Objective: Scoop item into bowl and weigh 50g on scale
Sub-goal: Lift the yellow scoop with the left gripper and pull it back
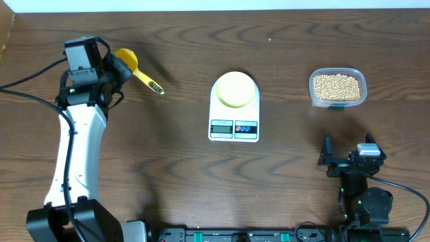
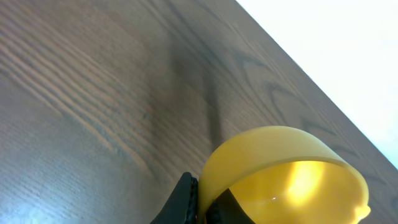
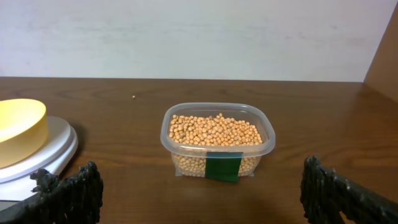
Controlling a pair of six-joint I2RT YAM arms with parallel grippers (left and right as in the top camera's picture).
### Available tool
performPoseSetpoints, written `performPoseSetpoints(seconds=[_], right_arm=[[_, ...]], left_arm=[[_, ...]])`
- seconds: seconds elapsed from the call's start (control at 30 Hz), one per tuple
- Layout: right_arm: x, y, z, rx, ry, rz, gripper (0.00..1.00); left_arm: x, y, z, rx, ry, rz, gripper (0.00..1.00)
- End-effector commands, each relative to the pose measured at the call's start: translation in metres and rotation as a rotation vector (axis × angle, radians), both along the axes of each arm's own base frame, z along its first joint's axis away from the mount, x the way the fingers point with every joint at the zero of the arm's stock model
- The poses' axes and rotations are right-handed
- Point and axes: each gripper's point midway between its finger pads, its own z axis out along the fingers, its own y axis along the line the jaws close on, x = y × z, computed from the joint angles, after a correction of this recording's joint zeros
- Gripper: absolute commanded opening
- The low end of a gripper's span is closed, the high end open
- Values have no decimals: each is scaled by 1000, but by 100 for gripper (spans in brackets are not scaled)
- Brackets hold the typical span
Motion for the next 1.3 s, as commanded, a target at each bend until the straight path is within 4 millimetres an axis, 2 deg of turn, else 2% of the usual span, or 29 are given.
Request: performPoseSetpoints(seconds=[0.0, 1.27], right_arm=[[0, -2, 0, 13, -1, -7, 99], [0, -1, 0, 13, -1, -4, 99]], left_arm=[[-6, 3, 1, -15, 15, 35, 8], [-13, 2, -6, -21, 53, 36, 8]])
